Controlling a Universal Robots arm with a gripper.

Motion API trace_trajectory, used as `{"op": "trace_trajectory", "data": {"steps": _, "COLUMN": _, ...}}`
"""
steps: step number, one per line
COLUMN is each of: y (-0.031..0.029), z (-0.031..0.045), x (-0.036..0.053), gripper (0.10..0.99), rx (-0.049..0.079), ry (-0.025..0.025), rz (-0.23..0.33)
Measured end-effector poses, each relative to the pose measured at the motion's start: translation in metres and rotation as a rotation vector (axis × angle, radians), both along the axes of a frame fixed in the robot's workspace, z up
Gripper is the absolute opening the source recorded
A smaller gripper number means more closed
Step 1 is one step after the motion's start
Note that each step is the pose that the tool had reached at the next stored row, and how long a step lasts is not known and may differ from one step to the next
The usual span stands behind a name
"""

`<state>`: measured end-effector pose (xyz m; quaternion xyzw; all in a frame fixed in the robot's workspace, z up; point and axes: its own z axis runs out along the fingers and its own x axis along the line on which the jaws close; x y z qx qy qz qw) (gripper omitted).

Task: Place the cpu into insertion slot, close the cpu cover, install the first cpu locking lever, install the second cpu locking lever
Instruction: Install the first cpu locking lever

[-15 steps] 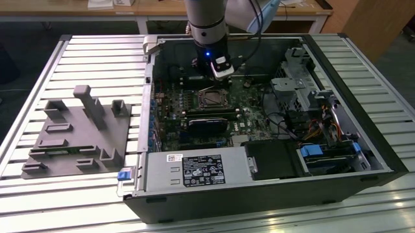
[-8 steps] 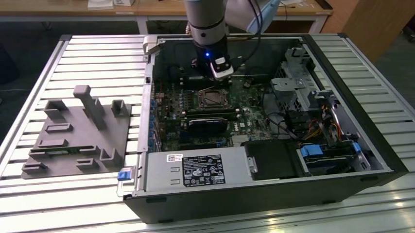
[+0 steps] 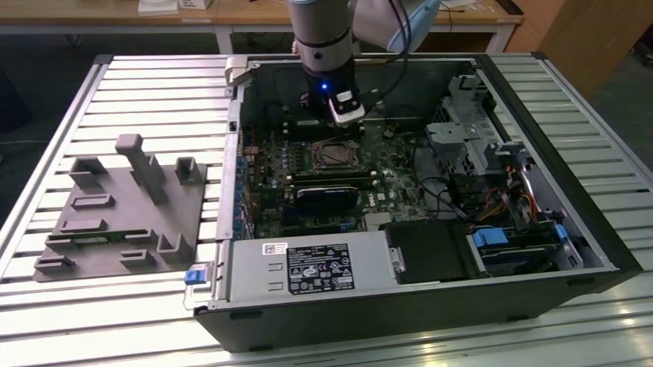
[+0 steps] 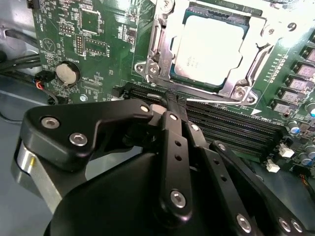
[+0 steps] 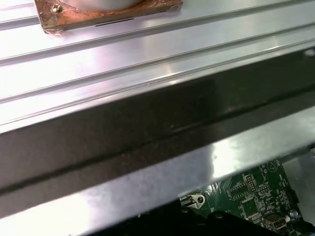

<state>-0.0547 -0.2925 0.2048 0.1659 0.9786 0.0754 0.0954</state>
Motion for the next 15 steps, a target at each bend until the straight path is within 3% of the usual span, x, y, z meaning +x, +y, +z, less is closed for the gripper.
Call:
{"op": "trace_trajectory", "data": {"steps": 10, "y": 0.0044, "z": -0.0020, "x": -0.0018, "gripper": 0.106, "rx": 0.000, "ry": -0.0011, "rz": -0.009}}
{"op": "trace_trajectory", "data": {"steps": 15, "y": 0.0045, "z": -0.0036, "x": -0.0019, "gripper": 0.106, "rx": -0.008, "ry": -0.0067, "rz": -0.011}}
